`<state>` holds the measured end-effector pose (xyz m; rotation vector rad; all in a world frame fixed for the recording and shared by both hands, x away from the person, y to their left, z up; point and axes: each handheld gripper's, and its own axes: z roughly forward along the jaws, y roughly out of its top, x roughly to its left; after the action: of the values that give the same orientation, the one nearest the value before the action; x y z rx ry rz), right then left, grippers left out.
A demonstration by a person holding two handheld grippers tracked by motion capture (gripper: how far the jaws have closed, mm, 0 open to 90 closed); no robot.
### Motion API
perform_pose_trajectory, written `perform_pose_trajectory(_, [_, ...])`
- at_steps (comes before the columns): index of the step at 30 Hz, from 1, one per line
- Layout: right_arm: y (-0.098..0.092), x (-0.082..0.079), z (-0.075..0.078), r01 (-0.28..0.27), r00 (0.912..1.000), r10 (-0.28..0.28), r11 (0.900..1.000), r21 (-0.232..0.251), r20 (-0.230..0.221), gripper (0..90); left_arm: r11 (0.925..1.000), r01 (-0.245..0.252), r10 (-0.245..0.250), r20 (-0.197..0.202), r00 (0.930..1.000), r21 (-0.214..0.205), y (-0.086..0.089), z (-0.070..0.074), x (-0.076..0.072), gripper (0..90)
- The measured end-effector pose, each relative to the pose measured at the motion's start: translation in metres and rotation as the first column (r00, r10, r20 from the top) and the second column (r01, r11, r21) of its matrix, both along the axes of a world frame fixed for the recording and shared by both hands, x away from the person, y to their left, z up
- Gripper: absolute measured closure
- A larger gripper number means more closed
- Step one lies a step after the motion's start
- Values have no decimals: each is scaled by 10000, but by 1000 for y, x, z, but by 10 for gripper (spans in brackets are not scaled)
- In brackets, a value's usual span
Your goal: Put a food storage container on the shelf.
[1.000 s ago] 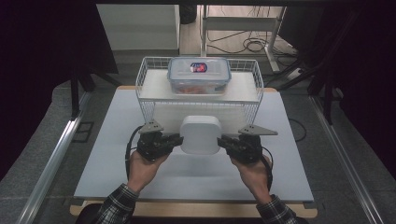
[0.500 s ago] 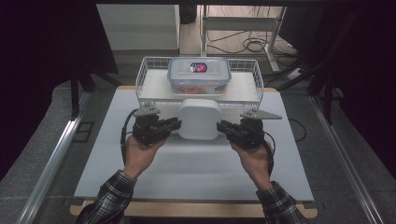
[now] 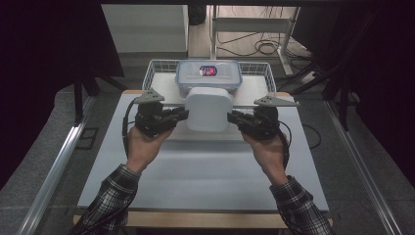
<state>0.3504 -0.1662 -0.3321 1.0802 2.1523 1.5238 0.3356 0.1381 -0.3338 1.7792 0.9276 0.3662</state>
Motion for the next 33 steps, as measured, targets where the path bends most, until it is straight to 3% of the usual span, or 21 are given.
perform_pose_trajectory(11, [3,15,34,-69,9998,65,9998,201,194,778,10000,-59,60,234,9997,-17,5,38,13,786])
perform_pose_trajectory(33, [12,46,84,181,9981,-200,9993,324,584,778,9983,-276,279,69,9996,-508,10,77,48,782])
